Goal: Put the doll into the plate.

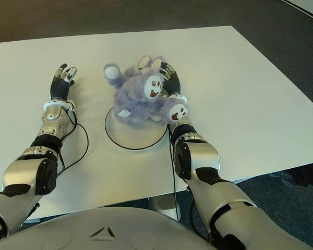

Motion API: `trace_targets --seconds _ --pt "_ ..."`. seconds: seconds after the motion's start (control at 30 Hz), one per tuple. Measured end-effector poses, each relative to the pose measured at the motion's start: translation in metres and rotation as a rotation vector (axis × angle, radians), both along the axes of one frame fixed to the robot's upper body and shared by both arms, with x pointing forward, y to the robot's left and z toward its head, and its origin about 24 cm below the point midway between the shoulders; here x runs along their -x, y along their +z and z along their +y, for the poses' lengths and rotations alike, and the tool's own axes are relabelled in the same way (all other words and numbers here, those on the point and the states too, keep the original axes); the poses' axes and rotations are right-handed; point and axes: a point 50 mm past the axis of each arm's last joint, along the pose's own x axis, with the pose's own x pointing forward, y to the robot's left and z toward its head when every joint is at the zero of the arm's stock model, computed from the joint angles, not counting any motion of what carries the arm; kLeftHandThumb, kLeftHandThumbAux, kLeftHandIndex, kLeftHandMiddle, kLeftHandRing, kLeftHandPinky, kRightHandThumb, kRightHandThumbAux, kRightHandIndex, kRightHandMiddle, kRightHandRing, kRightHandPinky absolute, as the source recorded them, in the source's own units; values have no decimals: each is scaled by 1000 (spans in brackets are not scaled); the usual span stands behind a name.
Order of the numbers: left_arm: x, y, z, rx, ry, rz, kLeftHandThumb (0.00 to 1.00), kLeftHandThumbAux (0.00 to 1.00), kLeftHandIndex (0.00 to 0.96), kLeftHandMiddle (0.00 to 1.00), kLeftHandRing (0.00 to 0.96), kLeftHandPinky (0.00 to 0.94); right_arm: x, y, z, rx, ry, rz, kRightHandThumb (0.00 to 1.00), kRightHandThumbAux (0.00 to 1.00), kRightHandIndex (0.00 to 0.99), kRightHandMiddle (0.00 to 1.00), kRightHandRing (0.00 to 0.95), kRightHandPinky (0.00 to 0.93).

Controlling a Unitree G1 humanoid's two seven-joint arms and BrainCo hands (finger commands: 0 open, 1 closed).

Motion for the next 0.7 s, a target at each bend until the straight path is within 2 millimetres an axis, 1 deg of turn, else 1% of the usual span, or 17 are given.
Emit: trace_targets --seconds 0.03,0.13,0.17,0.3,0.33,0.4,0.7 --pt "0 0 0 2 9 -3 0 496 77 183 132 59 0 0 0 0 -3 0 421 849 129 118 106 150" --pt "1 0 1 14 31 -16 0 494 81 190 137 60 0 0 -1 -1 -12 -1 382 853 120 116 105 149" --pt "1 0 1 17 36 -19 0 493 86 192 139 57 0 0 -2 -3 -15 -2 366 859 135 121 107 150" --pt "2 0 1 27 46 -38 0 492 89 194 139 51 1 0 -4 -14 -26 -7 355 862 144 125 110 152" --pt "2 1 1 29 48 -42 0 493 92 196 139 30 1 0 -4 -17 -28 -7 349 862 147 129 112 154" --pt "2 1 1 34 52 -52 0 491 94 197 138 21 1 0 -5 -24 -33 -10 342 861 150 131 114 156" --pt "3 2 1 38 61 -78 0 495 91 189 130 40 1 0 -7 -45 -45 -18 317 863 145 127 110 148"
